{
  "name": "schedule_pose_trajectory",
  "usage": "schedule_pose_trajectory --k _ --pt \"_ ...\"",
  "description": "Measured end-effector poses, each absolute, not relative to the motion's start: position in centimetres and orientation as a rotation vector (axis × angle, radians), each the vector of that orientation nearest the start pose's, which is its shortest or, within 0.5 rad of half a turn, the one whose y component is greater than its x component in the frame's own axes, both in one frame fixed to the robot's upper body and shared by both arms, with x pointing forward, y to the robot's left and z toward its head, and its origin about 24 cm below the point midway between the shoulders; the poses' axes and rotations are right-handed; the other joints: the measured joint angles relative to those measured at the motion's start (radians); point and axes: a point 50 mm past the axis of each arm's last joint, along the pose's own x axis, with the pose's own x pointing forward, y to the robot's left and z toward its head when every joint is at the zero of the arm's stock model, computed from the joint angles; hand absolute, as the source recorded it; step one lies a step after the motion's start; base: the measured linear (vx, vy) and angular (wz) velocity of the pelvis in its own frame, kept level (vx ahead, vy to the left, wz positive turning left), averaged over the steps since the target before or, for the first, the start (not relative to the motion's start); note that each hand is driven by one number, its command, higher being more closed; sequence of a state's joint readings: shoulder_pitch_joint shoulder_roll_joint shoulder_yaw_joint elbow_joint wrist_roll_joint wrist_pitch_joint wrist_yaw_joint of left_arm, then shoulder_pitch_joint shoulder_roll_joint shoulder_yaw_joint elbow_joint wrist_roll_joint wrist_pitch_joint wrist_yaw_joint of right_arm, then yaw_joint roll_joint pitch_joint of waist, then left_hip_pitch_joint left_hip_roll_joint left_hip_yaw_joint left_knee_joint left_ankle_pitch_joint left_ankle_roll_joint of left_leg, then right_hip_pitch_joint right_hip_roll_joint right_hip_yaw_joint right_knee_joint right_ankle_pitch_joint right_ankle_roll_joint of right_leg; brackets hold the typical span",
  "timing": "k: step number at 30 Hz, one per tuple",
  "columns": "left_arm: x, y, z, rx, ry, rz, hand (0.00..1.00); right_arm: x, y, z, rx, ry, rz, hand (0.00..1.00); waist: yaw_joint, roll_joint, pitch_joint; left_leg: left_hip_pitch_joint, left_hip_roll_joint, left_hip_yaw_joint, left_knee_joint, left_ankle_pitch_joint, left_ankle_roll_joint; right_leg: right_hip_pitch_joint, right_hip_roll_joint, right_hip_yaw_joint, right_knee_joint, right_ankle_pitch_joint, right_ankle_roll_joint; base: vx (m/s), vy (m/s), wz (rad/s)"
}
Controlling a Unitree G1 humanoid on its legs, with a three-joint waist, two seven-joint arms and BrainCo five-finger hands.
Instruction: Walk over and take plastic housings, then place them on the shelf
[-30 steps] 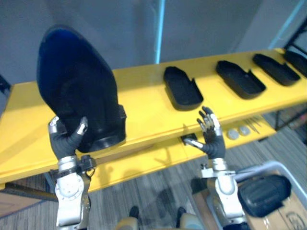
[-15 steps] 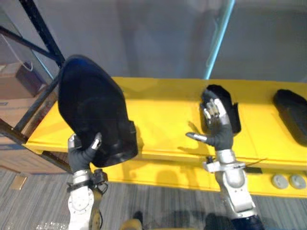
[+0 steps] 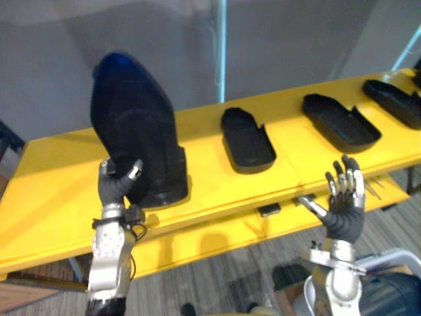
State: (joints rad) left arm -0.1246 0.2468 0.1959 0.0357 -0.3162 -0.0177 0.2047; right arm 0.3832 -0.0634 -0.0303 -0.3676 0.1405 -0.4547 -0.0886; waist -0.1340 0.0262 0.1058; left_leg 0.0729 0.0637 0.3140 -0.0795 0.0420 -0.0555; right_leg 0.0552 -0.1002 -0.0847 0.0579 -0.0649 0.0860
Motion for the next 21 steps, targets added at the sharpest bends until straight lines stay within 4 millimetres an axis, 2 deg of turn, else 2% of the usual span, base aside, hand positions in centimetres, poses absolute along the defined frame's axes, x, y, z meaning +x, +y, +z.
schedule_pose_trajectory --k 2,4,6,8,10,12,16,21 --pt "27.9 27.0 7.3 -0.102 -0.053 0.455 1.0 16.4 -18.9 8.9 0.053 -0.437 -0.148 0.0 -0.026 0.003 0.001 0.006 0.007 0.017 0.0 -0.002 -0.002 -0.001 0.009 0.017 -0.008 0.011 -0.002 -0.03 -0.006 -0.34" --pt "28.8 29.1 7.0 -0.105 0.008 0.527 1.0 16.1 -18.6 8.5 0.071 -0.409 -0.086 0.0 -0.04 0.005 0.002 0.009 0.015 0.036 0.0 -0.003 -0.004 -0.004 0.016 0.035 -0.021 0.023 -0.006 -0.05 -0.016 -0.26" --pt "29.8 30.3 7.0 -0.105 0.049 0.561 1.0 16.0 -18.2 8.2 0.086 -0.379 -0.026 0.0 -0.049 0.012 0.006 0.013 0.017 0.044 0.0 -0.003 -0.004 -0.007 0.018 0.039 -0.02 0.024 -0.006 -0.06 -0.008 -0.18" --pt "30.9 31.5 7.4 -0.113 0.097 0.59 1.0 16.1 -17.3 7.9 0.09 -0.348 0.078 0.0 -0.052 0.03 0.011 0.011 0.017 0.059 0.0 -0.003 -0.004 -0.02 0.018 0.058 -0.019 0.027 -0.004 -0.05 0.003 -0.2" --pt "31.8 32.8 7.7 -0.14 0.164 0.609 1.0 16.2 -16.0 7.5 0.091 -0.303 0.201 0.0 -0.074 0.052 0.012 -0.007 0.015 0.059 -0.001 -0.003 -0.004 -0.038 0.015 0.06 -0.019 0.032 -0.002 -0.03 0.015 -0.04" --pt "32.3 33.1 7.9 -0.15 0.201 0.604 1.0 16.4 -15.3 7.4 0.094 -0.283 0.265 0.0 -0.078 0.057 0.015 -0.009 0.016 0.063 0.0 0.001 -0.005 -0.04 0.016 0.064 -0.02 0.035 -0.003 0.01 0.01 -0.05" --pt "33.4 32.1 7.9 -0.167 0.25 0.521 1.0 16.9 -14.4 7.3 0.103 -0.254 0.348 0.0 -0.078 0.057 0.016 -0.029 0.015 0.057 0.0 0.004 -0.004 -0.056 0.016 0.062 -0.018 0.038 -0.004 0.03 0.005 0.06" --pt "33.4 31.3 6.3 -0.129 0.388 0.441 1.0 17.3 -13.6 7.4 0.086 -0.241 0.425 0.0 -0.074 0.056 0.027 -0.037 0.014 0.049 0.0 0.005 -0.003 -0.057 0.015 0.057 -0.022 0.039 -0.005 0.04 0.01 0.05"
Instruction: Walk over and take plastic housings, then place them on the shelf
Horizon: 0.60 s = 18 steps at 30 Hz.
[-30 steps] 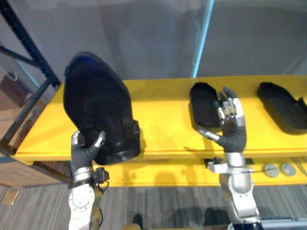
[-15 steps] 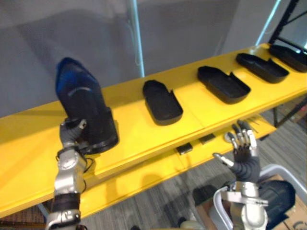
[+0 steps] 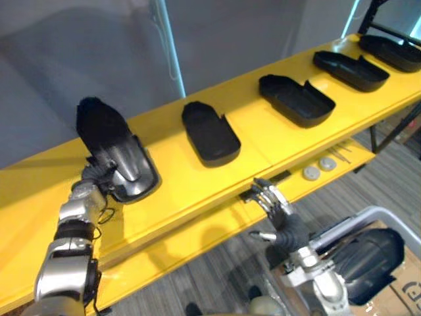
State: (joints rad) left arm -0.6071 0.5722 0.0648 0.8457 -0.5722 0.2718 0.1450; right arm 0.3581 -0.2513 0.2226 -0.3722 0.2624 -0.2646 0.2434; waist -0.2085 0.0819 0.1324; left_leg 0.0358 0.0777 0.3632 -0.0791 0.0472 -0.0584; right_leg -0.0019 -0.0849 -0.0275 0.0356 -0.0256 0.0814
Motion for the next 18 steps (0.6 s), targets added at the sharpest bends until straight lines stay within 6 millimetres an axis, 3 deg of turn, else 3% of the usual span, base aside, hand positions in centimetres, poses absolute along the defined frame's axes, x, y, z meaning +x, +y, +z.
schedule_pose_trajectory --k 6,9,14,18 --pt "33.8 29.9 6.3 -0.103 0.382 0.388 1.0 17.9 -10.4 8.7 0.144 -0.309 0.686 0.0 0.006 -0.009 0.015 -0.001 -0.005 -0.035 0.0 0.007 0.005 0.019 -0.005 -0.035 -0.006 0.0 0.0 -0.01 0.003 0.16" --pt "34.6 27.4 6.6 -0.101 0.345 0.303 1.0 18.3 -8.4 9.5 0.152 -0.349 0.793 0.0 0.041 -0.013 0.051 -0.005 -0.007 -0.079 0.0 0.018 0.004 0.037 -0.009 -0.081 -0.011 -0.006 -0.005 -0.05 -0.002 0.36" --pt "35.7 25.1 8.3 -0.023 0.252 0.22 1.0 19.3 -8.0 9.8 0.127 -0.357 0.781 0.0 0.07 -0.011 0.088 -0.052 -0.017 -0.15 0.0 0.043 0.009 0.017 -0.017 -0.142 0.015 -0.015 -0.004 -0.04 0.008 0.43" --pt "36.0 24.9 8.8 0.041 0.239 0.215 1.0 19.8 -8.0 10.2 0.121 -0.373 0.756 0.0 0.084 -0.014 0.091 -0.058 -0.021 -0.151 0.0 0.044 0.009 0.012 -0.022 -0.144 0.018 -0.015 -0.003 0.0 0.007 0.04"
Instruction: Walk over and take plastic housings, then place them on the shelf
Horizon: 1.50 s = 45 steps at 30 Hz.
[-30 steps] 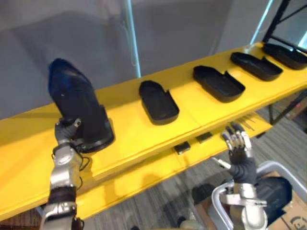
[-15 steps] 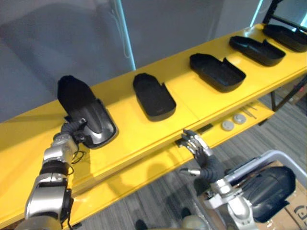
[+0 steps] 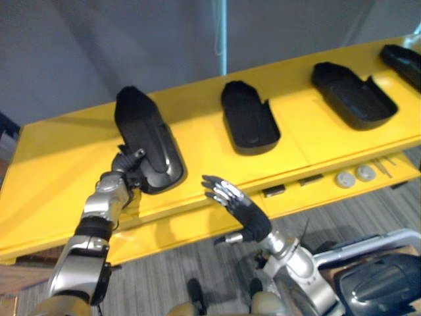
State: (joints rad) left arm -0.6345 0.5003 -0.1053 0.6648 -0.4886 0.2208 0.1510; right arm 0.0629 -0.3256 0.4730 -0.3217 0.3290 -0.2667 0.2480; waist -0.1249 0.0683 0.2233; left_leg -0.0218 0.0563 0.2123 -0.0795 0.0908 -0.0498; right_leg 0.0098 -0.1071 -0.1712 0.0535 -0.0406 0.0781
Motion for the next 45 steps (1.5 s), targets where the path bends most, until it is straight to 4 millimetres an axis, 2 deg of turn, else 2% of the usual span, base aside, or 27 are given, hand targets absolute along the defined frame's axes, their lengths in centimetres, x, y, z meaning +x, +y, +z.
schedule_pose_trajectory --k 8,20,21,25,31,45 --pt "36.9 24.4 10.9 0.142 0.187 0.202 1.0 19.9 -8.0 10.2 0.117 -0.373 0.755 0.0 0.002 0.006 0.039 -0.015 0.0 0.002 0.0 0.008 0.004 -0.027 -0.001 0.005 0.021 0.0 0.0 0.0 0.003 -0.01" --pt "38.2 26.3 14.3 0.159 0.148 0.314 1.0 19.9 -8.3 10.7 0.113 -0.393 0.746 0.0 -0.009 -0.005 0.088 -0.033 0.002 0.043 0.0 0.015 0.007 -0.084 -0.004 0.044 0.065 -0.002 -0.001 -0.01 0.017 -0.1" --pt "38.2 26.7 14.7 0.15 0.14 0.334 0.0 20.0 -8.3 10.9 0.112 -0.399 0.746 0.0 -0.016 -0.008 0.097 -0.033 0.002 0.046 0.0 0.015 0.007 -0.09 -0.005 0.049 0.071 -0.002 0.0 -0.01 0.022 -0.08" --pt "38.4 26.8 15.7 0.119 0.114 0.38 0.0 20.1 -8.7 11.1 0.106 -0.411 0.725 0.0 -0.02 -0.009 0.123 -0.034 0.001 0.059 0.0 0.015 0.008 -0.104 -0.007 0.064 0.081 -0.002 0.0 -0.01 0.022 -0.11" --pt "38.6 27.1 16.4 0.114 0.1 0.406 0.0 20.2 -8.9 11.3 0.112 -0.418 0.712 0.0 -0.028 -0.009 0.125 -0.046 0.0 0.065 0.0 0.017 0.009 -0.125 -0.007 0.069 0.092 -0.002 0.0 0.0 0.003 -0.02" --pt "38.7 27.6 16.2 0.173 0.148 0.388 0.0 20.1 -8.7 11.5 0.123 -0.426 0.702 0.0 -0.033 -0.01 0.125 -0.028 0.001 0.066 0.0 0.017 0.009 -0.099 -0.007 0.067 0.078 -0.002 0.001 0.0 0.0 0.0"
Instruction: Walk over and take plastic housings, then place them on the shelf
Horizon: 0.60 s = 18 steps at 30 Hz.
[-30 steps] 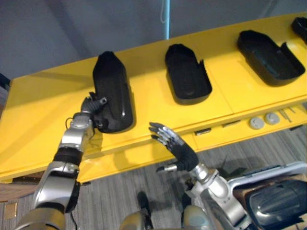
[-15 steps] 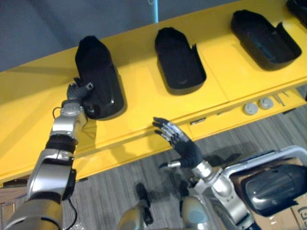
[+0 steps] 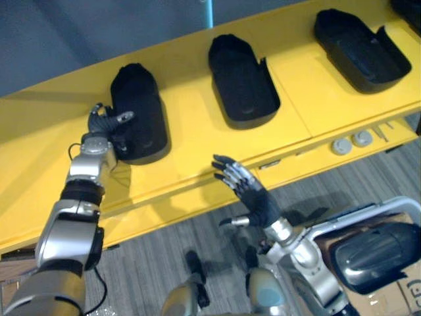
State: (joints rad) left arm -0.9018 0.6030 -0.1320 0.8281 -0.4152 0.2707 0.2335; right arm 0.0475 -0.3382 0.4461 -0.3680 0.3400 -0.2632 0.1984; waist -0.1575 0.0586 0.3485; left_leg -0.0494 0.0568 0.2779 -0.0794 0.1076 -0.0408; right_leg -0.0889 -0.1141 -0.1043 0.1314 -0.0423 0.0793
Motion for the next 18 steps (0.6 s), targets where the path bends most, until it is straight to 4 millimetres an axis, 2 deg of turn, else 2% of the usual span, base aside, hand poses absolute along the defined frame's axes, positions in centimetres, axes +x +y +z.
schedule_pose_trajectory --k 7,10,15,18 --pt "38.3 28.5 15.6 0.172 0.186 0.402 0.0 19.3 -8.0 11.0 0.154 -0.41 0.723 0.0 -0.017 0.001 -0.002 0.02 0.003 -0.001 -0.001 -0.002 -0.001 0.041 0.004 -0.004 -0.046 0.011 0.009 0.0 0.0 0.0" --pt "38.2 28.8 15.4 0.233 0.195 0.418 0.0 18.9 -7.9 10.9 0.144 -0.426 0.716 0.0 -0.018 0.001 -0.01 0.034 0.004 0.0 -0.002 -0.004 -0.003 0.076 0.007 -0.007 -0.087 0.029 0.007 0.03 0.008 -0.01" --pt "38.0 29.6 16.0 0.305 0.177 0.456 0.0 18.4 -7.8 11.0 0.128 -0.477 0.675 0.0 -0.015 -0.005 -0.084 0.039 0.007 0.003 -0.002 -0.005 -0.004 0.1 0.012 -0.008 -0.131 0.051 0.005 0.05 -0.005 -0.01" --pt "37.8 30.6 17.6 0.339 0.099 0.474 0.0 18.3 -7.9 11.6 0.087 -0.553 0.619 0.0 -0.013 -0.008 -0.135 0.066 0.007 0.004 -0.002 -0.005 -0.004 0.135 0.012 -0.007 -0.149 0.053 0.003 0.03 -0.007 -0.05"
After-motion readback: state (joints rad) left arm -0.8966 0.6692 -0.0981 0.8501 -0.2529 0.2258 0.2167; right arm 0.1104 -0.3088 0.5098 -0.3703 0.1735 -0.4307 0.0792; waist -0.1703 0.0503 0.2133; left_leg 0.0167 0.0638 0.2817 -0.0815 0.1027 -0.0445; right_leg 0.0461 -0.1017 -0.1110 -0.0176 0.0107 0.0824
